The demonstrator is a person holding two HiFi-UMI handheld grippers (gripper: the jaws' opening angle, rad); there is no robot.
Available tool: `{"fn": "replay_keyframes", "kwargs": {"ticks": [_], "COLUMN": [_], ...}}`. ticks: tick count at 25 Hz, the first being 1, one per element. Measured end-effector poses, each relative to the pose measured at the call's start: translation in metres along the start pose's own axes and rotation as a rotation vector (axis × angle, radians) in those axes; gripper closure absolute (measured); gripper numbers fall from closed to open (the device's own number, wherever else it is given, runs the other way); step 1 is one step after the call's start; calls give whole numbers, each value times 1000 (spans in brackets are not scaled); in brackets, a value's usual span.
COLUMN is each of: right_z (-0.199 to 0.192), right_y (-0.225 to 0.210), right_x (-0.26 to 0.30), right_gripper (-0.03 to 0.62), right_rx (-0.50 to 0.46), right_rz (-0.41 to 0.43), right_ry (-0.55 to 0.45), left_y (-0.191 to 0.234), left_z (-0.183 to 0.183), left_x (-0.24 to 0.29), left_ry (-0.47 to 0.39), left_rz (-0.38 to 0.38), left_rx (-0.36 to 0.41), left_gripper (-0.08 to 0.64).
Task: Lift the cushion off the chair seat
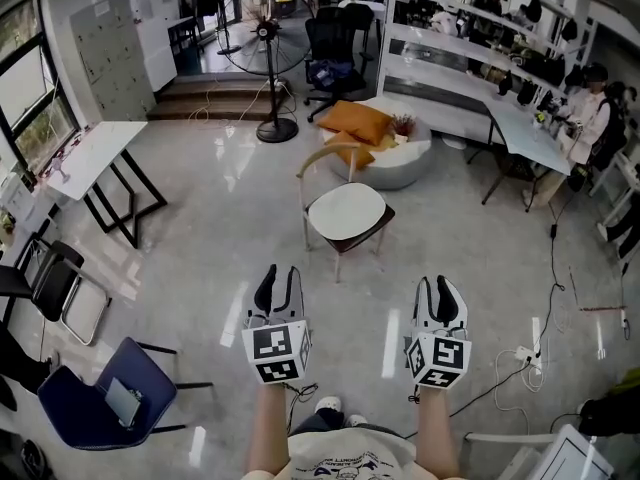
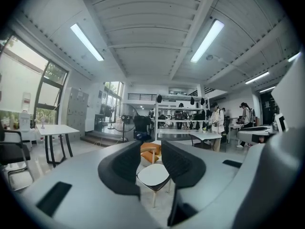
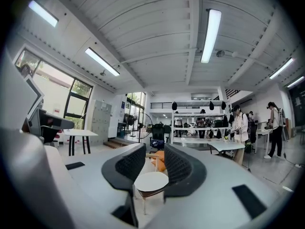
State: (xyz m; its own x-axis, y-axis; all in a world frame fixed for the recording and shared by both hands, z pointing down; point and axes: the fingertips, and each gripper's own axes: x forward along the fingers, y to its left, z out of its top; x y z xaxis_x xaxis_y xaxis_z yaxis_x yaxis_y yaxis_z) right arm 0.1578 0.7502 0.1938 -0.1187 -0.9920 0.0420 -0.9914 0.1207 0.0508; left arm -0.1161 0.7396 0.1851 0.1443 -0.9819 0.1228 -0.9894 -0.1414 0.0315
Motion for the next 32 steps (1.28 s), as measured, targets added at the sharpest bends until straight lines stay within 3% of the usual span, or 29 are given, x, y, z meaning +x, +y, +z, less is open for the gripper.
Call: {"fn": "replay_keyframes", "kwargs": {"ticks": [3,6,18,26,32], "right_z": [-3,-12,-38,-44,-31], "right_y": [9,16,11,-17,-44], "right_x": [11,20,82,191,299], "right_gripper": [423,374,344,344,344], "right_rx": [14,24,26,38,41], "right_rz": [14,15,28,76,116], "right_ry": [1,10,67,74,58], "left_y": [10,14,19,17,21], "left_z": [0,-6,-28,-26,-3], "left_x": [12,23,91,187,281], "left_ry": [-11,-4,55,73,60], "left_rz": [-17,-45,-57,-12,32], "left_rx": [-8,-15,-13,-7,-8], "left_gripper": [370,342,334,334,334]}}
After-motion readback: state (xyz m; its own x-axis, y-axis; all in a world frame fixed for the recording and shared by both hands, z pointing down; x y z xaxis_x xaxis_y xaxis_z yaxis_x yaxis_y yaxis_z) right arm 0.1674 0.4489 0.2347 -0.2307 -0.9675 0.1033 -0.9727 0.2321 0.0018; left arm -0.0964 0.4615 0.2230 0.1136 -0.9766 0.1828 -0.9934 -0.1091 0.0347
